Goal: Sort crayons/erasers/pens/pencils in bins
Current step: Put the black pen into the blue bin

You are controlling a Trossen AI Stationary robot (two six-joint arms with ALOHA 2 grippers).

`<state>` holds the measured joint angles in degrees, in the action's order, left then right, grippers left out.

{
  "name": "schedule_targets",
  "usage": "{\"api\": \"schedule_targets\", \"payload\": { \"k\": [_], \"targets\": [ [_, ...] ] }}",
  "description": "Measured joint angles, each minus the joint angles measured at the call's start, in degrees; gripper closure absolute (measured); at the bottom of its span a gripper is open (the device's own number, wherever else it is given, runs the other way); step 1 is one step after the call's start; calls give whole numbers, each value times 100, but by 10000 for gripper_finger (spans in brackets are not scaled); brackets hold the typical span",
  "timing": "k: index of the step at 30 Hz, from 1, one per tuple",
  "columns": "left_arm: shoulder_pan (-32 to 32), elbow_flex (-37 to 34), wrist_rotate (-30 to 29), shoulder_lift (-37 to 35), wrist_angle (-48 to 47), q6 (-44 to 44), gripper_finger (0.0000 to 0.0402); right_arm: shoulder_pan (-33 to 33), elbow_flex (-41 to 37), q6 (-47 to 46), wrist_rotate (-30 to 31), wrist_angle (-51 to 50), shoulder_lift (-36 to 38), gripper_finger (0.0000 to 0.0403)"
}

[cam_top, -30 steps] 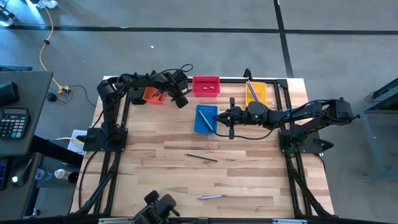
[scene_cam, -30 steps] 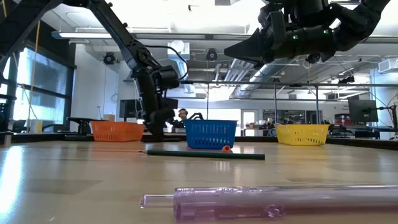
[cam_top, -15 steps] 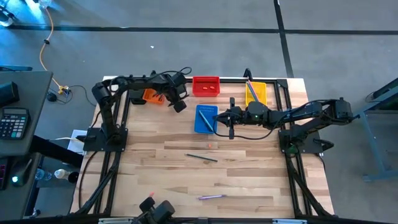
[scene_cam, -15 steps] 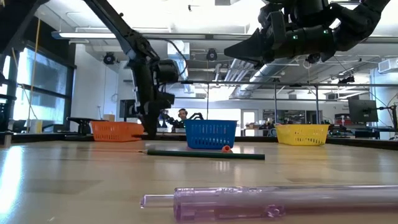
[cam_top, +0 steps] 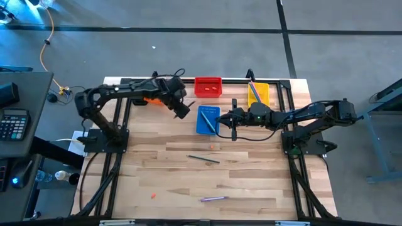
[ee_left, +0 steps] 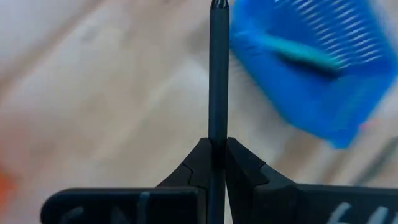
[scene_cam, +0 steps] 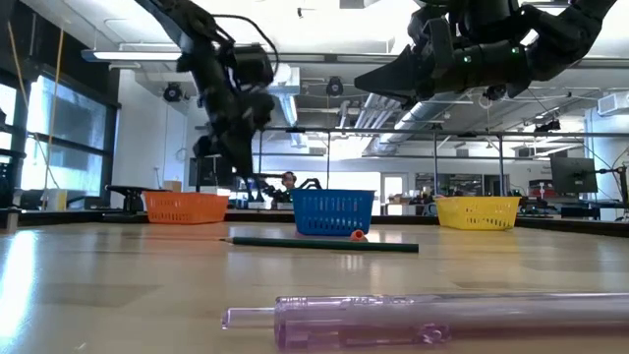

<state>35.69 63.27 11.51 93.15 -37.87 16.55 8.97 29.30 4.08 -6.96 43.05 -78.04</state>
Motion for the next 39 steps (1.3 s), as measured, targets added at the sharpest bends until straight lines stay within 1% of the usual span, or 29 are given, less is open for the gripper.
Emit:
{"api": "schedule_targets", "payload": {
  "k": [3,5,7,9,12,16,20,25,28,34,39],
  "targets": [
    [-315,-362,341,-353,631,1073,391,0,0,-7,0,2,0,403],
    [-624,-572,364,-507,1308,1910,391,-1,0,-14,1,0,0,403],
    [-968,-756,238,-604,1999,2754,391,0,0,-15,2,3,0,403],
    [-1328,-844,-147,-584,2775,3508,391,-2,0,-16,2,2,0,403],
    [-1784,-886,-917,-415,3585,4353,391,-2,0,-63,1,0,0,403],
    [-2148,-890,-1806,-49,4034,5165,391,-2,0,-105,-24,-3,0,403],
    [-2256,-895,-2447,315,4368,5746,391,-7,0,-105,-35,-42,0,403],
    [-2303,-892,-2927,644,4831,6118,391,-72,0,-73,-32,-41,0,403],
    [-2326,-892,-3187,780,4847,6234,391,-85,0,-16,-37,-39,0,403],
    [-2430,-890,-3517,993,4842,6581,390,-85,0,0,-37,-39,0,403],
    [-2466,-887,-3529,1124,4895,6692,367,-85,0,47,-37,-54,0,403]
  ]
}}
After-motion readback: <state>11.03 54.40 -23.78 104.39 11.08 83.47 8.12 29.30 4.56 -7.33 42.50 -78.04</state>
